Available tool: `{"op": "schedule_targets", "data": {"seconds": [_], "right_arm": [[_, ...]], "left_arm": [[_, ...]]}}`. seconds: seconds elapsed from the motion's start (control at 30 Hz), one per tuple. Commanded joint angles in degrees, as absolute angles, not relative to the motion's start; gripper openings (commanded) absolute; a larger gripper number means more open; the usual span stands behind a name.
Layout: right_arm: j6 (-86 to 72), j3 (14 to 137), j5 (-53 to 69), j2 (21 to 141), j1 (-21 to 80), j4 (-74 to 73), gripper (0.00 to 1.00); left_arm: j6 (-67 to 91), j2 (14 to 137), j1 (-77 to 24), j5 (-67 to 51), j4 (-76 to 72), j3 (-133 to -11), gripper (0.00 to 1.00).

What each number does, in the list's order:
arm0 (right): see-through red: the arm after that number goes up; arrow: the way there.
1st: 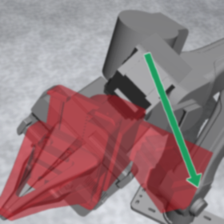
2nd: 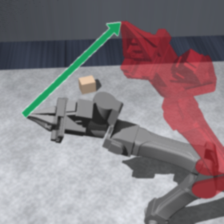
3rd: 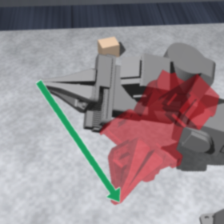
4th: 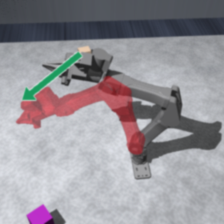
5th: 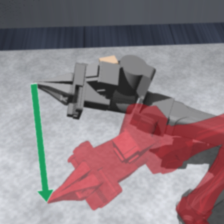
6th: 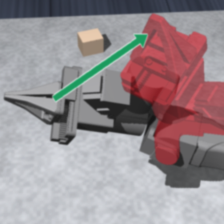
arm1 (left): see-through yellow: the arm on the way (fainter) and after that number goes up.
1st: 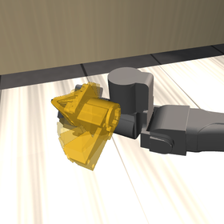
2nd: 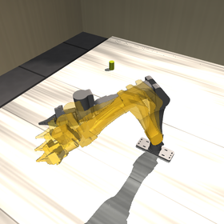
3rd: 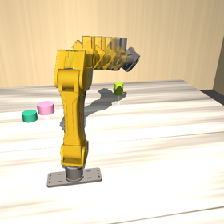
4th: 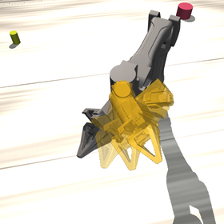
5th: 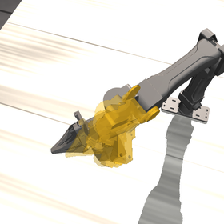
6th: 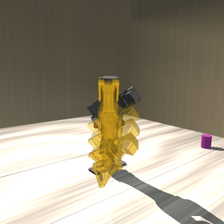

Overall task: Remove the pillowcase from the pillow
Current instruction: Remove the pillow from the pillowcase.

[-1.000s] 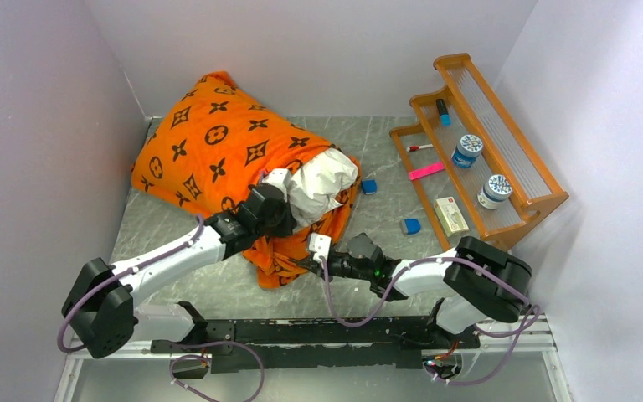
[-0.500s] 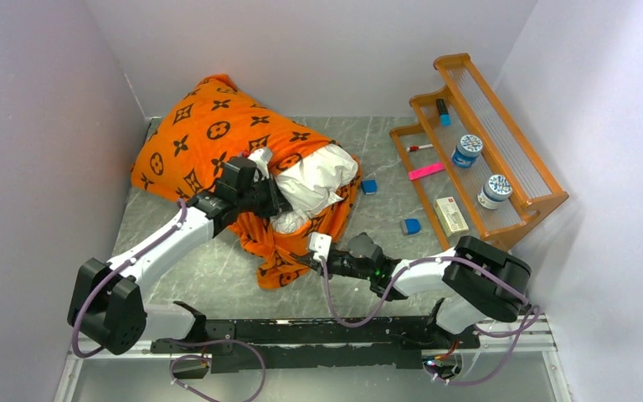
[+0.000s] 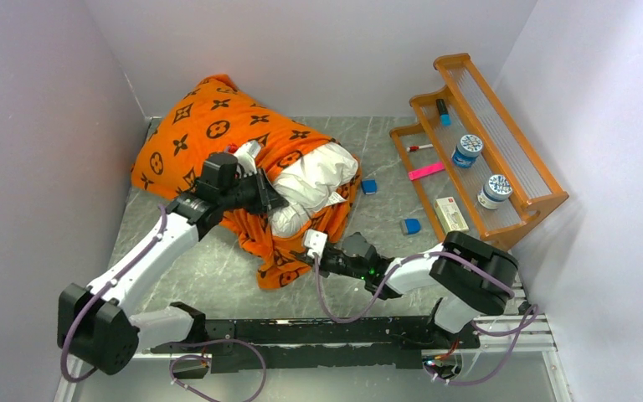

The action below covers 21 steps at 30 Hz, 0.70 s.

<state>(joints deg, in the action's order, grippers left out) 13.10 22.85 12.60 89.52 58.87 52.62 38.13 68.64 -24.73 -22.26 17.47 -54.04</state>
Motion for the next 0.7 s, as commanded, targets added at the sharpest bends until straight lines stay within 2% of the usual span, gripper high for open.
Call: {"op": "schedule_targets", "data": {"seconds": [0.0,0.13,0.37,0.47,0.53,0.67], "right_arm": [[8.2,21.71,14.14,93.0,60.64,45.65,0.0],[6.6,21.28,11.5,92.46,60.4,47.88,0.0],[1.86,19.25,10.04,89.68,58.18,54.17,0.0],[0.52,19.82,11.63,87.41,58.05,54.74,0.05],[-1.18,20.7,11.94,84.64,58.06,53.63,0.11],[-4.78,21.69,9.86,78.82,58.06,50.72,0.35]], "left_arm": [[35.69,61.01,-22.41,-19.92,7.31,-62.52,0.05],[32.87,59.7,-22.4,-19.41,9.3,-60.87,0.05],[27.5,56.74,-22.41,-27.35,9.93,-56.98,0.05],[24.54,55.08,-22.41,-28.5,12.13,-56.27,0.05],[23.2,54.05,-22.41,-29.01,12.79,-55.37,0.05],[21.8,52.77,-22.41,-29.22,12.3,-52.48,0.05]]}}
